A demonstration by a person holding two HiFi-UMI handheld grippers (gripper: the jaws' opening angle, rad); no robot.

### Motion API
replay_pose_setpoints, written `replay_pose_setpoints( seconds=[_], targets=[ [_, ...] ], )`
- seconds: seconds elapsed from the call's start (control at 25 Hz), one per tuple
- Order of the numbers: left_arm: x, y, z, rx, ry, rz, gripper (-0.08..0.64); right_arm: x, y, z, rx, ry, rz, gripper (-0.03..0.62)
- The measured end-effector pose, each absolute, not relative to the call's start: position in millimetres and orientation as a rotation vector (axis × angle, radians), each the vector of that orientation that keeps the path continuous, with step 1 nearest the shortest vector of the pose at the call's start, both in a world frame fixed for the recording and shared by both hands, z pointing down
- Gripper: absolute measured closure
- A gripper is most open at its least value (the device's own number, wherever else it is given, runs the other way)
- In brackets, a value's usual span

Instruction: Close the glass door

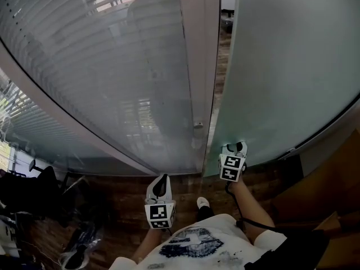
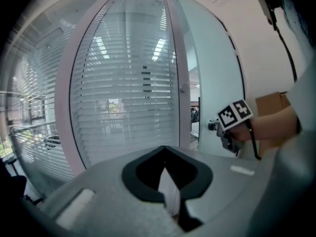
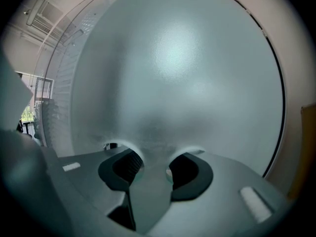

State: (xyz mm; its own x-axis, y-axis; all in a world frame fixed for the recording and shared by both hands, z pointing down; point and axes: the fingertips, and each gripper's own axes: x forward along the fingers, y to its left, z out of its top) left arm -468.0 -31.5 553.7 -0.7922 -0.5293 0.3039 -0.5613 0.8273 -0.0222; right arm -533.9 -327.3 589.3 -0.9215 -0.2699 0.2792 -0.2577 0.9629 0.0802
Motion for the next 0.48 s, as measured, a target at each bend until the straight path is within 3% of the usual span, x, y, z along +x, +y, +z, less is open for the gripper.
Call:
replay_pose_setpoints(
  seconds=[0.48],
  targets=[
    [-484.0,-25.1,561.9,0.739,-2.718,0.141,0.557,-555.7,-341.0,584.9,0.432,-2.843,-0.064,0.425]
  ],
)
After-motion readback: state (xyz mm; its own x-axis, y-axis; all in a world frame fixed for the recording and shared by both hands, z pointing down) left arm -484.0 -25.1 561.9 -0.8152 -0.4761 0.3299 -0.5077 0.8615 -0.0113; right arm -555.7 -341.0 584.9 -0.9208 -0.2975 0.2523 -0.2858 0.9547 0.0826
